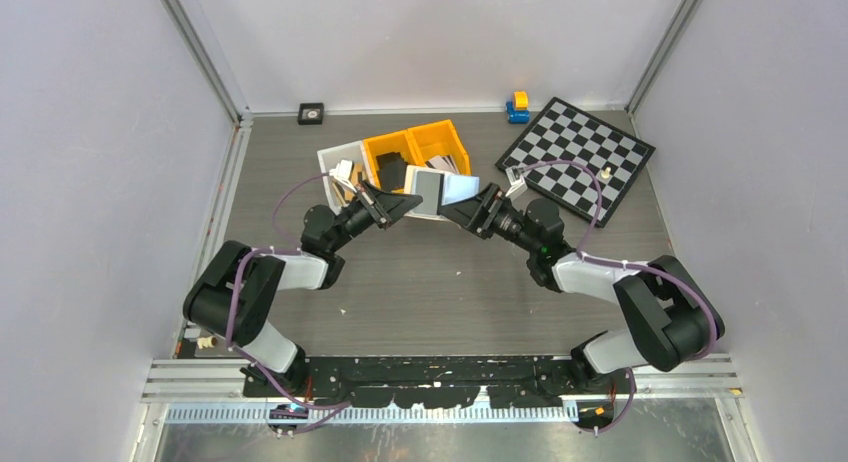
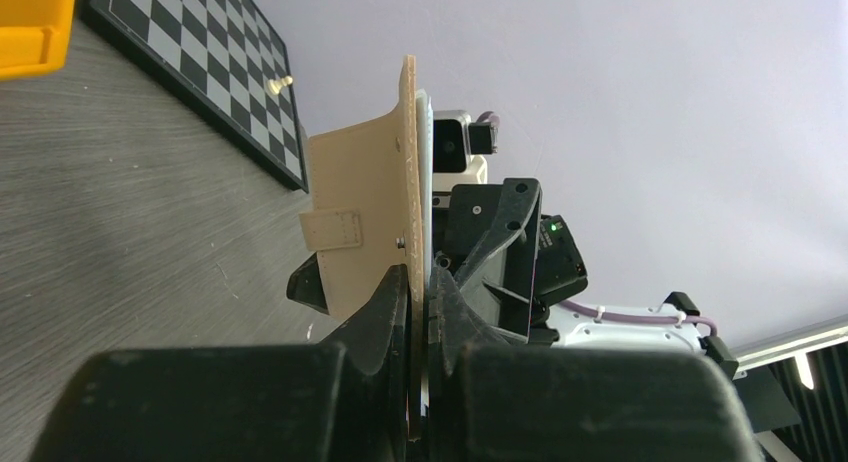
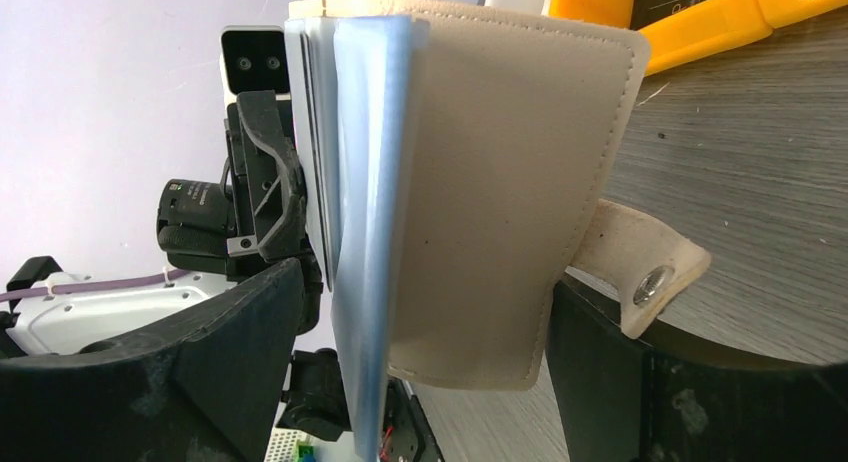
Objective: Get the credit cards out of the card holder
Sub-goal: Remove the credit card from the card holder.
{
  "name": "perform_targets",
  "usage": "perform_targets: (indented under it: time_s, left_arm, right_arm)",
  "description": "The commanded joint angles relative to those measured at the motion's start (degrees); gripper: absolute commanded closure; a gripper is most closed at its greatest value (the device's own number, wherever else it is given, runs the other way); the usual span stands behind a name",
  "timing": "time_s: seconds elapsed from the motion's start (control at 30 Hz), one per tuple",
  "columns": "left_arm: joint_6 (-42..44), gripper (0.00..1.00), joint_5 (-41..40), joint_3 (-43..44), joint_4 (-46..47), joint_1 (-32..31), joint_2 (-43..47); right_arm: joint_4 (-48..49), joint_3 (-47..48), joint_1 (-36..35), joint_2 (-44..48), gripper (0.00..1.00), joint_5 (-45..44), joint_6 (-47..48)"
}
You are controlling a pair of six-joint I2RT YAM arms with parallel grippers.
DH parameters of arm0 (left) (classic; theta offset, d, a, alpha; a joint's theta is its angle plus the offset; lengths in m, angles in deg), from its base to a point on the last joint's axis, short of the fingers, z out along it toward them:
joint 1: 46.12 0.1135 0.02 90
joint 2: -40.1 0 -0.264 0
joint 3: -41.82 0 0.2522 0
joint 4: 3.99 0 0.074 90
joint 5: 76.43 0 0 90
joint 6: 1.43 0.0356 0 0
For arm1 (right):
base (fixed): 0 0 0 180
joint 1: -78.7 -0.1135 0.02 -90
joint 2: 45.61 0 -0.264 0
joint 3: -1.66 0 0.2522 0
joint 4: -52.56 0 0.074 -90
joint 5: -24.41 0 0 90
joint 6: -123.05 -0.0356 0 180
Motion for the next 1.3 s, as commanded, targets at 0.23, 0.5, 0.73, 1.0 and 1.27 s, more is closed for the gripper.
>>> perform_targets:
  time_s: [0.23,0.5,0.73,1.0,1.27]
  left_arm:
    - [5.39,1.00,-1.04,1.74,-4.15,-1.48,1.89]
    - [6.40,1.00,-1.70,1.39,-5.70,-1.48,3.02]
    - [6.05,1.00,-1.29,1.53,-5.09,-1.48,2.63]
    - [5.53,1.00,-0.65,1.77,-4.57,-1.48,2.47]
    - [8.96,0.54,0.00,1.16,-13.06,0.36,8.28]
  right_arm:
    - [-2.91,-2.79,1.32,9.38,0.12,-7.67,3.13]
    - [-4.64,-3.54,2.13,12.90,0.26,-8.16,4.39]
    - [-3.87,-2.49,2.09,10.95,0.40,-5.76,4.43]
    - [-4.37,-1.41,2.06,9.53,0.76,-4.51,3.95]
    - [-6.54,-0.22,2.72,9.96,0.99,-1.94,4.67]
